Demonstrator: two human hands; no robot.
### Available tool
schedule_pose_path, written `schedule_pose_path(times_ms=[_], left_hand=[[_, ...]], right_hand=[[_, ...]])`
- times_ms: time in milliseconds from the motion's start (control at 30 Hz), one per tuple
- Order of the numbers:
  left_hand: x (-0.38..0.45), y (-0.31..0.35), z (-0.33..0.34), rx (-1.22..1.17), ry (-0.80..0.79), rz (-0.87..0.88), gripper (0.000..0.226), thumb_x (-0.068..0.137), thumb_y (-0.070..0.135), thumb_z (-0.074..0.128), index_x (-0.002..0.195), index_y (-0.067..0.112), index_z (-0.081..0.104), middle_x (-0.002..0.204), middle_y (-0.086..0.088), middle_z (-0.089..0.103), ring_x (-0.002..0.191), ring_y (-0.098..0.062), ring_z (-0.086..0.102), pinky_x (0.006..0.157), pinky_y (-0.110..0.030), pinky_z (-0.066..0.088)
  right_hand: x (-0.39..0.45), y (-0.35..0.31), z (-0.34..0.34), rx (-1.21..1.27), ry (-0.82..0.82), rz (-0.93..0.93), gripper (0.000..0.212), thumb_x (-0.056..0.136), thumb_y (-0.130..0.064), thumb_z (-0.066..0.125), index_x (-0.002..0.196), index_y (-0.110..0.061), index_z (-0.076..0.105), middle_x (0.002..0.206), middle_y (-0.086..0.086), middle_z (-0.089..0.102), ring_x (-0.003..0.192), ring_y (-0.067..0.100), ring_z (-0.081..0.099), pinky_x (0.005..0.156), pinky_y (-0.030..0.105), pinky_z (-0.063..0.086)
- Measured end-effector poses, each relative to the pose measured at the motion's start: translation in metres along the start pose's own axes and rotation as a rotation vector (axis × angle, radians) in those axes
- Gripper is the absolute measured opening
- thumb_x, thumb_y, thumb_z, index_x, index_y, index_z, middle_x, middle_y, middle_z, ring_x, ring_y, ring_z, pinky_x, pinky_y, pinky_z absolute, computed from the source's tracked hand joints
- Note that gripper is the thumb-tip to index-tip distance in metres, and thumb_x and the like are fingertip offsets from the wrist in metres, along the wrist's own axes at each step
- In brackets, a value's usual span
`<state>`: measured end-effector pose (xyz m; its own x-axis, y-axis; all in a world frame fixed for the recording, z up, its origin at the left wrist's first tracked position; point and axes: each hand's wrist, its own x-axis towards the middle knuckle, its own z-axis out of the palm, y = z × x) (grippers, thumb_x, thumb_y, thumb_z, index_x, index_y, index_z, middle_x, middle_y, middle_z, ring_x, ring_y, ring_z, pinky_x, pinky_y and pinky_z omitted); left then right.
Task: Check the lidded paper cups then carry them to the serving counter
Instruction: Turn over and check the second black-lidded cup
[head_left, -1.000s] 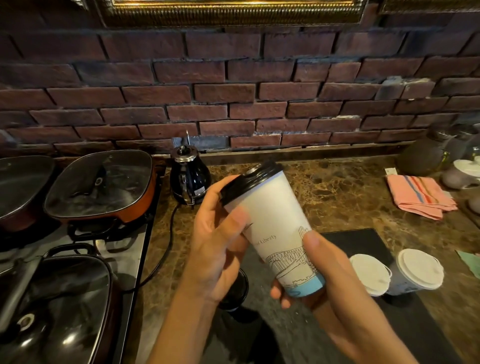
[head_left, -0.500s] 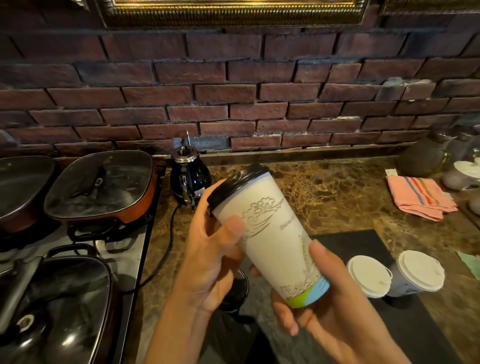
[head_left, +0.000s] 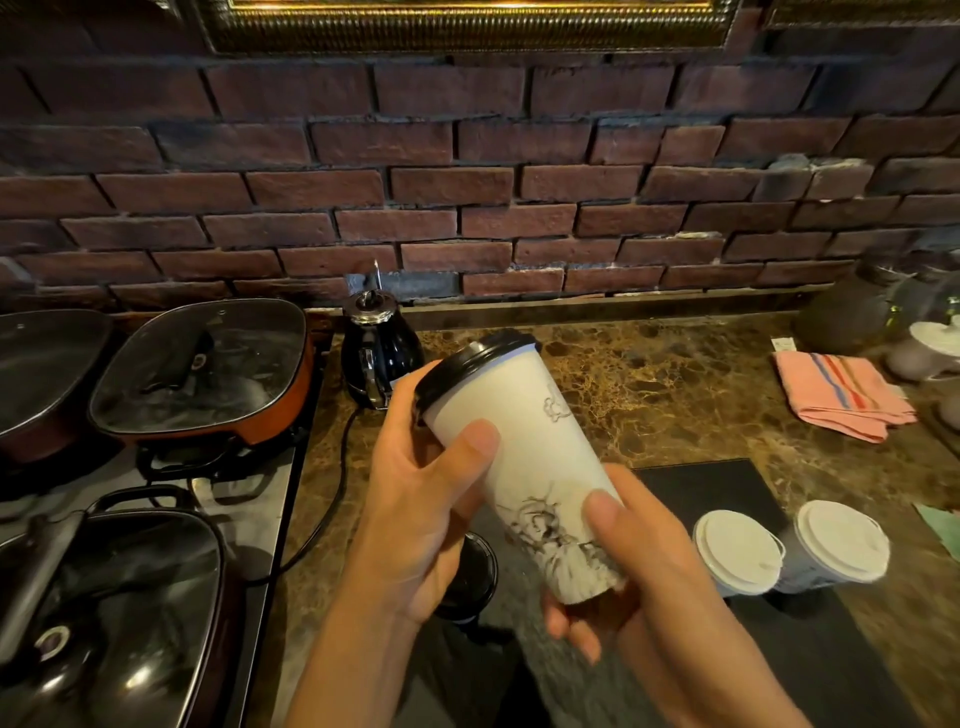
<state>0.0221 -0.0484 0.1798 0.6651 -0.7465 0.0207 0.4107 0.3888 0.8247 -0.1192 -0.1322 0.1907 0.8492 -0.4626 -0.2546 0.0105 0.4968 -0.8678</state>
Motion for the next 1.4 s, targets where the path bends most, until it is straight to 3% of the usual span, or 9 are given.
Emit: schedule_pose_path(times_ms=[167,400,700,767,933,1100,1233,1333,1400], left_hand=[[-0.001,-0.001,0.001,-0.014,-0.017,-0.013,0.067,0.052,0.039,0.097,0.113,0.029,0.07,0.107,-0.009,0.075,0.096,-0.027,0.073,0.071,-0.041,0.061],[-0.001,-0.001,0.006,0.16,0.043,0.061,0.067,0.051,0.039,0.096,0.112,0.035,0.068,0.109,-0.009,0.073,0.107,-0.04,0.069,0.086,-0.065,0.055],[-0.004,-0.001,0.007,0.108,-0.042,-0.006,0.072,0.048,0.05,0.096,0.112,0.032,0.069,0.108,-0.007,0.074,0.102,-0.03,0.071,0.077,-0.044,0.06],[-0.004,-0.001,0.008,0.118,-0.021,0.008,0.069,0.047,0.049,0.096,0.109,0.035,0.07,0.108,-0.006,0.075,0.104,-0.03,0.071,0.082,-0.05,0.06],[-0.005,0.001,0.012,0.176,0.01,0.03,0.071,0.048,0.049,0.095,0.113,0.035,0.068,0.11,-0.007,0.075,0.108,-0.035,0.071,0.083,-0.062,0.058],[-0.005,0.0,0.015,0.12,-0.027,-0.011,0.078,0.043,0.051,0.096,0.115,0.039,0.067,0.109,-0.002,0.075,0.105,-0.029,0.072,0.079,-0.047,0.061],[-0.005,-0.004,0.016,0.034,-0.031,-0.064,0.099,0.04,0.045,0.099,0.129,0.031,0.058,0.107,-0.005,0.076,0.1,-0.026,0.073,0.074,-0.039,0.06],[-0.006,-0.006,0.016,0.041,-0.025,-0.05,0.085,0.041,0.043,0.099,0.119,0.033,0.065,0.104,-0.005,0.077,0.097,-0.025,0.074,0.07,-0.038,0.061],[-0.005,-0.007,0.014,0.08,-0.009,-0.031,0.072,0.045,0.037,0.097,0.111,0.039,0.068,0.102,-0.001,0.077,0.097,-0.024,0.075,0.071,-0.038,0.062]], right_hand=[[0.0,0.003,-0.005,0.195,-0.168,0.152,0.071,0.064,-0.062,0.079,0.114,-0.012,0.07,0.09,0.027,0.068,0.039,0.021,0.057,0.032,0.021,0.044],[-0.005,-0.005,-0.003,-0.71,0.182,-0.285,0.054,0.07,-0.055,0.071,0.114,-0.063,0.041,0.109,-0.041,0.058,0.101,-0.013,0.062,0.073,0.018,0.059],[-0.005,-0.008,-0.006,0.265,-0.163,0.162,0.066,0.06,-0.059,0.083,0.113,-0.021,0.073,0.093,0.026,0.07,0.049,0.025,0.06,0.036,0.024,0.048],[-0.006,-0.008,-0.007,0.111,-0.056,0.064,0.056,0.065,-0.058,0.078,0.111,-0.027,0.071,0.098,0.021,0.073,0.054,0.027,0.064,0.039,0.027,0.049],[-0.009,-0.006,-0.006,-0.652,0.209,-0.306,0.053,0.067,-0.063,0.066,0.114,-0.061,0.042,0.111,-0.047,0.052,0.108,-0.014,0.057,0.066,0.015,0.058],[-0.01,-0.003,-0.006,-0.331,0.153,-0.163,0.056,0.063,-0.061,0.066,0.115,-0.044,0.057,0.106,-0.011,0.072,0.073,0.018,0.074,0.045,0.024,0.054],[-0.012,-0.007,-0.003,0.184,0.014,0.092,0.051,0.071,-0.056,0.07,0.101,-0.015,0.073,0.089,0.026,0.071,0.046,0.027,0.057,0.032,0.022,0.044],[-0.012,-0.01,-0.005,0.161,0.074,0.096,0.05,0.078,-0.056,0.066,0.107,-0.015,0.07,0.087,0.021,0.073,0.048,0.028,0.059,0.034,0.025,0.045],[-0.012,-0.011,-0.005,-0.199,0.173,-0.063,0.04,0.079,-0.062,0.065,0.11,-0.037,0.063,0.1,-0.005,0.074,0.065,0.019,0.07,0.043,0.026,0.051]])
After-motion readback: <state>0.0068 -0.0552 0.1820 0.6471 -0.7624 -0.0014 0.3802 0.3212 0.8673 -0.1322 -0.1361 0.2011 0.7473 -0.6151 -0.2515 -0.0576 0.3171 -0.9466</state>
